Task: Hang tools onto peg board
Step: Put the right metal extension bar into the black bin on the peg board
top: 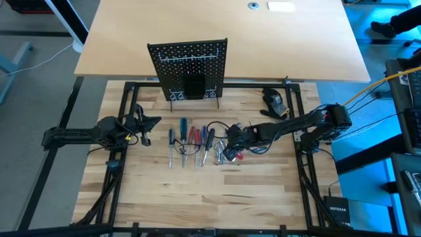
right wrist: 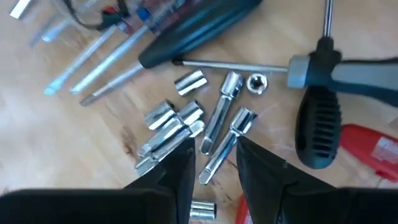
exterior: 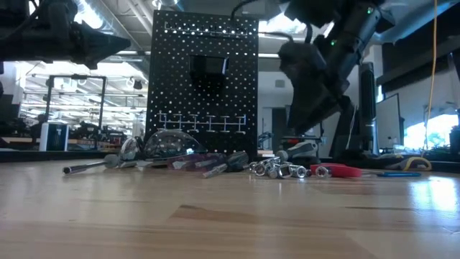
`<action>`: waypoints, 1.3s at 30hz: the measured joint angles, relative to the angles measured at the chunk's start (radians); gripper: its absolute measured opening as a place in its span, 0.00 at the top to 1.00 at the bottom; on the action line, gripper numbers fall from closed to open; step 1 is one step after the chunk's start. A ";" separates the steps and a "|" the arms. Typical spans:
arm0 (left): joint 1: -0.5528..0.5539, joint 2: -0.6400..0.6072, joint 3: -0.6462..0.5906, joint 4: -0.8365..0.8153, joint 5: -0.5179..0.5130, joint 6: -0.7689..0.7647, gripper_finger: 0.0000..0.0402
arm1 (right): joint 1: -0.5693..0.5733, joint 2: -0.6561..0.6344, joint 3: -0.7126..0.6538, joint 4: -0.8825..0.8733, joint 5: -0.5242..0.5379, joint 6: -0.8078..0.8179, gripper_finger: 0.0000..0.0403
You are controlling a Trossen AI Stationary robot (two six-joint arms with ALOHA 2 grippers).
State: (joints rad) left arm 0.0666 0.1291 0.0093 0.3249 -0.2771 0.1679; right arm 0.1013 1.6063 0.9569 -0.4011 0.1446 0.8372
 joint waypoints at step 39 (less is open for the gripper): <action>0.000 0.000 0.000 -0.033 -0.016 -0.067 1.00 | -0.016 0.307 0.235 -0.252 0.005 0.003 0.70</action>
State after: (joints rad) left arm 0.0666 0.1291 0.0093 0.2916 -0.2928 0.1009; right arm 0.0849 1.9133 1.1920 -0.6532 0.1498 0.8404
